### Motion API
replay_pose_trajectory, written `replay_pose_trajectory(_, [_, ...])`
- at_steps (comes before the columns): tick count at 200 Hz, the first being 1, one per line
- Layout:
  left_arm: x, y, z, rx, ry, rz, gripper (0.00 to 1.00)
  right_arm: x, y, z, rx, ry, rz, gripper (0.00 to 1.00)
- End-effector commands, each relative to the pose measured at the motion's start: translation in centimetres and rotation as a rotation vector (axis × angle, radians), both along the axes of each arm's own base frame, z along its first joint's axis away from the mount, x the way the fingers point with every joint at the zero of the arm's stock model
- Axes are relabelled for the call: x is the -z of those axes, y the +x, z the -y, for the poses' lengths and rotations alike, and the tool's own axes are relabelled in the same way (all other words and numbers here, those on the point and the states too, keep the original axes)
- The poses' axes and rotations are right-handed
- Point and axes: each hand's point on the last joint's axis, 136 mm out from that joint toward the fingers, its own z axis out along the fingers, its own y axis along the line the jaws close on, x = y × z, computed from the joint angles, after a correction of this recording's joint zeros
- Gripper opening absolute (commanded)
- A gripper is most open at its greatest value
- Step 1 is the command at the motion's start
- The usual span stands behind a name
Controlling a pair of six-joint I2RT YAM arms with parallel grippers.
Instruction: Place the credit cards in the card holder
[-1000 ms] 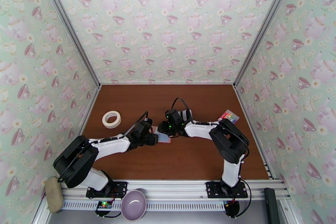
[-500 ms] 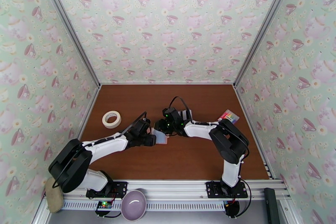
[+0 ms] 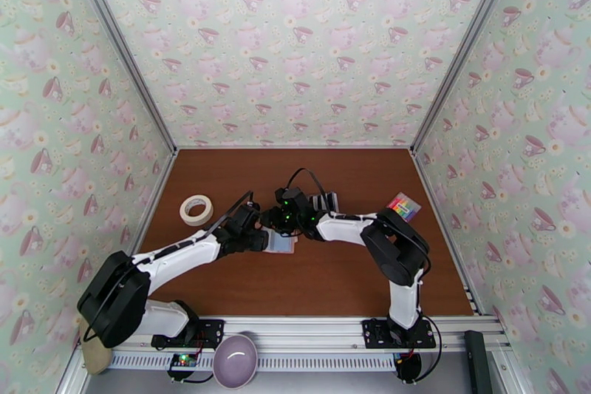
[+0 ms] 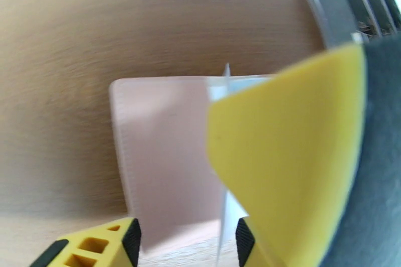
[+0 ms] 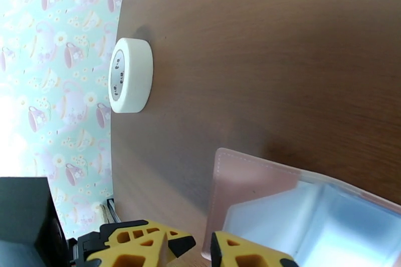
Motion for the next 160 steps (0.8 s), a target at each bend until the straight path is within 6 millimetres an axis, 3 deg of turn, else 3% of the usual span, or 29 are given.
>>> replay_pose_trajectory(1, [1.2, -0.3, -2.1, -0.049, 0.066, -0.024, 0.51, 0.4, 0.1, -1.0, -0.011, 0.019, -0.021, 0.30])
replay_pose_trajectory(57, [2.0, 0.1, -3.0, -0.086, 0.077, -0.014, 0.50, 1.7, 0.4, -2.0, -0.019, 0.034, -0.050, 0.30])
replay_pose_trajectory(93, [3.2, 0.4, -2.5, -0.083, 0.078, -0.058, 0.47, 3.1, 0.5, -1.8, -0.012, 0.007, -0.061, 0.30])
replay_pose_trajectory(128, [5.4, 0.1, -2.0, -0.084, 0.079, -0.131, 0.34, 4.4, 0.3, -1.1, -0.008, -0.036, -0.065, 0.30])
replay_pose_trajectory(160, [5.7, -0.1, -1.0, -0.073, 0.024, -0.139, 0.23, 3.0, 0.6, -0.1, -0.005, -0.034, -0.038, 0.32])
